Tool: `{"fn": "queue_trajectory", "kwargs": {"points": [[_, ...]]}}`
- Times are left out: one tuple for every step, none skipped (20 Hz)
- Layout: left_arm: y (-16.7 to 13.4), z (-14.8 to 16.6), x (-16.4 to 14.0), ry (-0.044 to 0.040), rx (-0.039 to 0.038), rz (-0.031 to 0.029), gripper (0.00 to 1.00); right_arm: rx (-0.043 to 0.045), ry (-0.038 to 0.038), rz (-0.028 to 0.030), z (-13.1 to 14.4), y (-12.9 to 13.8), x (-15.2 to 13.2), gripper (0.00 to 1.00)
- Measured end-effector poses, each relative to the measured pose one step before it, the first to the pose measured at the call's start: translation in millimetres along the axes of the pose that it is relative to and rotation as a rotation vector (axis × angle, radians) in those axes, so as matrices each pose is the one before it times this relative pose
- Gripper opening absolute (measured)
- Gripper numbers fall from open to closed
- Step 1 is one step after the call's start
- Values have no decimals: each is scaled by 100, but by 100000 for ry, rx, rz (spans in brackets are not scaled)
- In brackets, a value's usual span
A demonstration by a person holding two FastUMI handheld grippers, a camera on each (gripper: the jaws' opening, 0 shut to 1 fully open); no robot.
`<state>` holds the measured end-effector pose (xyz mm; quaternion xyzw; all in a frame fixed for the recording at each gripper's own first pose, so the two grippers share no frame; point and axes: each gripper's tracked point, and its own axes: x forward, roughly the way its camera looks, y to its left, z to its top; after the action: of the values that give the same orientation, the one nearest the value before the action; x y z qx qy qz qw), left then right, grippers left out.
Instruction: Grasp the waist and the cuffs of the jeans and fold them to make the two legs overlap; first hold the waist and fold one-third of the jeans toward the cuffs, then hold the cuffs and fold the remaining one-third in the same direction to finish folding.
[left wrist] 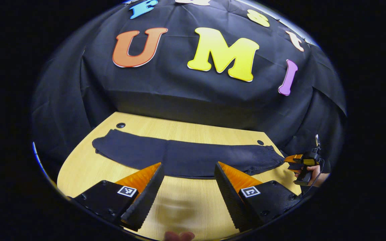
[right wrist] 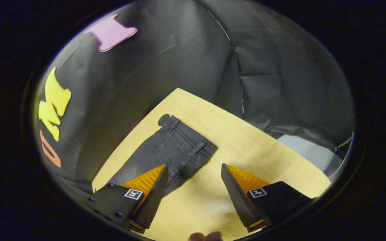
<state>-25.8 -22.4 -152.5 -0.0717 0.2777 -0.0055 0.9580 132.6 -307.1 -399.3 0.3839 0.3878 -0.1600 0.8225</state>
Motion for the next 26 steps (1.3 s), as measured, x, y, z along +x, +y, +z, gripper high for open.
{"fn": "queue_trajectory", "kwargs": {"points": [[170,-419,-115,1374,-1181,2024,97,4965,435,964,174,113,514,98],[52,-188,-41,968,-912,960,97,4576,-244,887,414,379,848,98],[-10,-116,-103,474,-579,875,97,3322,-331,-241,427,57,715,98],[176,-93,26,406,-220,957,97,1982,-427,-1429,481,-107,688,92],[62,-40,-77,138,-162,1014,97,871,-382,-1427,318,-91,691,98],[281,-80,-114,278,-468,1408,97,-473,450,-2012,-46,170,758,98],[160,27,-113,-130,-629,803,97,-1713,-999,-560,331,168,443,98],[344,9,-132,-132,-789,1195,97,-4761,-396,-2112,-82,74,546,92],[439,-78,-22,58,-815,939,97,-4272,-301,-1514,-164,74,228,96],[560,-284,-39,260,-1086,795,97,-5047,-671,-1889,-82,28,91,96],[474,-211,-7,350,-1270,835,97,-5571,-1112,-1937,-54,14,206,96],[471,-133,-14,71,-1380,663,97,-5476,-1684,-3094,13,-199,278,95],[350,-154,-89,116,-728,372,97,-4380,-1547,-1954,151,17,135,91],[707,-199,-180,-12,-588,933,97,-2204,22,-739,-181,11,-13,77],[387,-194,-153,-24,-692,81,97,793,-972,1445,562,154,-280,63],[428,-205,-283,209,-661,99,97,490,-2277,1258,548,599,-351,50],[608,-113,-116,62,-358,616,97,-2881,-52,-905,7,389,114,36],[584,-57,-201,34,-716,264,97,-5497,-1699,-583,190,365,-333,23],[706,-40,-174,-157,-858,243,97,-5539,-2358,705,695,653,-610,9],[691,62,-206,-487,-932,552,100,-4374,-2991,1685,926,906,-714,10],[750,87,70,-434,-1397,523,97,-3905,-3046,1690,839,1098,-650,10],[801,157,-85,-605,-1699,467,97,-3762,-4049,993,697,295,-947,10],[598,167,-155,-832,-1669,554,96,-6064,-4263,2213,1432,1965,-1763,3],[920,237,-188,-1033,-2101,360,97,-4812,-3448,2136,1142,1400,-1241,3],[651,237,-134,-702,-1379,274,97,-3896,-3440,2887,1190,1686,-1473,3],[507,183,-19,-473,-1181,-37,98,-3235,-2680,3583,1133,2021,-1796,3]]}}
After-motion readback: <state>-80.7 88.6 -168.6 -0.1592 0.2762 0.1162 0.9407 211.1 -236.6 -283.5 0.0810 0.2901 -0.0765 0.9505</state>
